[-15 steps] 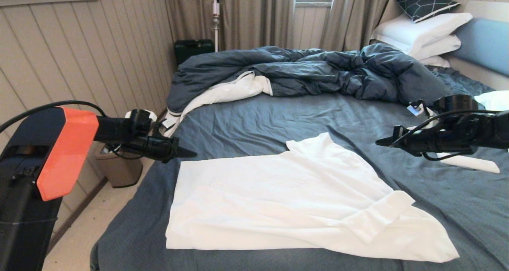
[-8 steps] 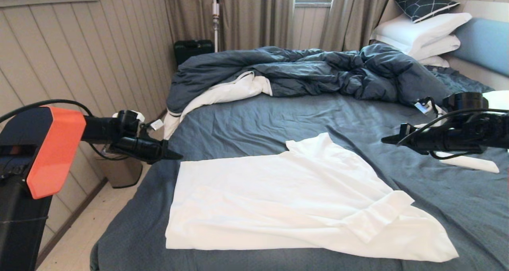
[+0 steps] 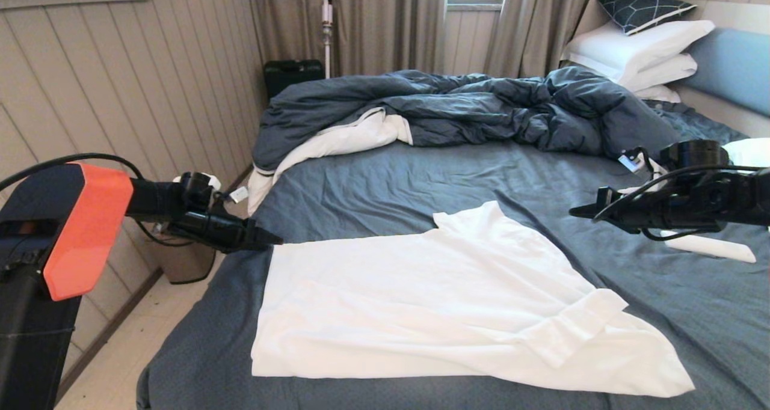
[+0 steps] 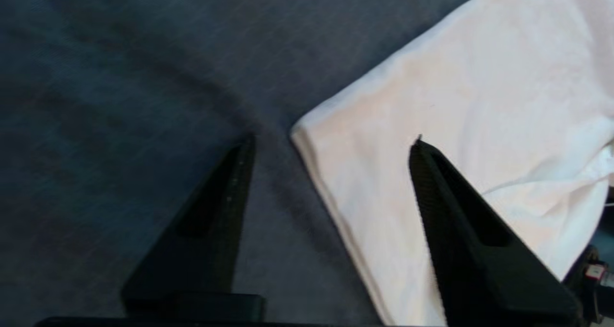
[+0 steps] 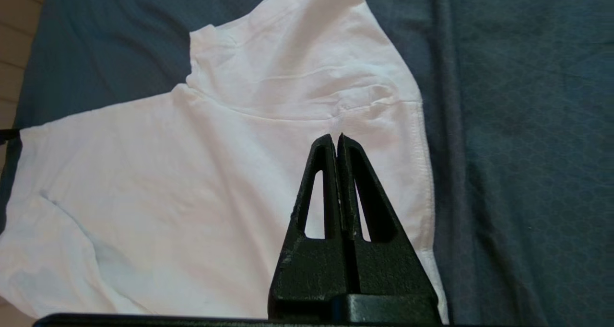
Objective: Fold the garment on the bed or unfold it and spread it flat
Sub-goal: Fold the white T-shirt
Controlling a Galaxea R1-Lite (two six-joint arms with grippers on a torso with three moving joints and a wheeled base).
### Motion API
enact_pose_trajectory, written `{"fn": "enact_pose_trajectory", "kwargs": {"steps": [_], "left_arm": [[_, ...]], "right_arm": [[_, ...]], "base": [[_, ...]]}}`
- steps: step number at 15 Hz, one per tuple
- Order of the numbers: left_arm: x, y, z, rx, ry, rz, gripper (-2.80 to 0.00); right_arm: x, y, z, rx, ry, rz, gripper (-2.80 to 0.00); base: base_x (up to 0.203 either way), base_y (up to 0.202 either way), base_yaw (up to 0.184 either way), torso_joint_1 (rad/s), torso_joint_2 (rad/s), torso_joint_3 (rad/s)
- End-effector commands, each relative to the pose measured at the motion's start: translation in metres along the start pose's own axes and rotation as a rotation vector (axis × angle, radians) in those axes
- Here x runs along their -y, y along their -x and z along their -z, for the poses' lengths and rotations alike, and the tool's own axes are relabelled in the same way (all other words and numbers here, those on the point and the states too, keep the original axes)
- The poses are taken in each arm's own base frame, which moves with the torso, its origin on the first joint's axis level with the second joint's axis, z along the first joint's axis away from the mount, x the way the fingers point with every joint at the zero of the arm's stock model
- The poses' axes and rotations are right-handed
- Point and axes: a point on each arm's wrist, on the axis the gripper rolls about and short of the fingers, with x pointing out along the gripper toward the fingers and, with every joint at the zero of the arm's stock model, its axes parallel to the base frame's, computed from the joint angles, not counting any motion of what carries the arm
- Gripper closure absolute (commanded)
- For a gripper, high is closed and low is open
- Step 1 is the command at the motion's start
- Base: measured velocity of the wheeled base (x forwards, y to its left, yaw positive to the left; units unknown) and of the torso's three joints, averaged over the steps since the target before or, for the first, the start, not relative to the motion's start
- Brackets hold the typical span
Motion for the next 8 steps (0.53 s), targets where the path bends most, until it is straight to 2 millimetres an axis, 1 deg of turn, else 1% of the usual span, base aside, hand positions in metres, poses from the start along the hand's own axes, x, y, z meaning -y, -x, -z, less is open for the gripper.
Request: {"fn": "enact_pose_trajectory", "kwargs": {"steps": [1,6,8], "left_arm": [[0.003,-0.006,0.003,-0.017,-0.003,0.012,-2.8],[0.008,-0.015,0.006,-0.037,-0.008,0.026,-2.8],[0.007,-0.017,0.006,-0.038,-0.008,0.026,-2.8]], "right_arm": [[0.0,-0.001,0.0,-0.002,-0.001,-0.004,0.0],[0.003,0.0,0.002,-0.004,-0.007,-0.002,0.0],[0.003,-0.001,0.004,-0.003,-0.006,-0.002,0.0]], "base": [[0.0,0.0,0.0,0.0,0.0,0.0],[0.0,0.0,0.0,0.0,0.0,0.0],[0.0,0.0,0.0,0.0,0.0,0.0]]}}
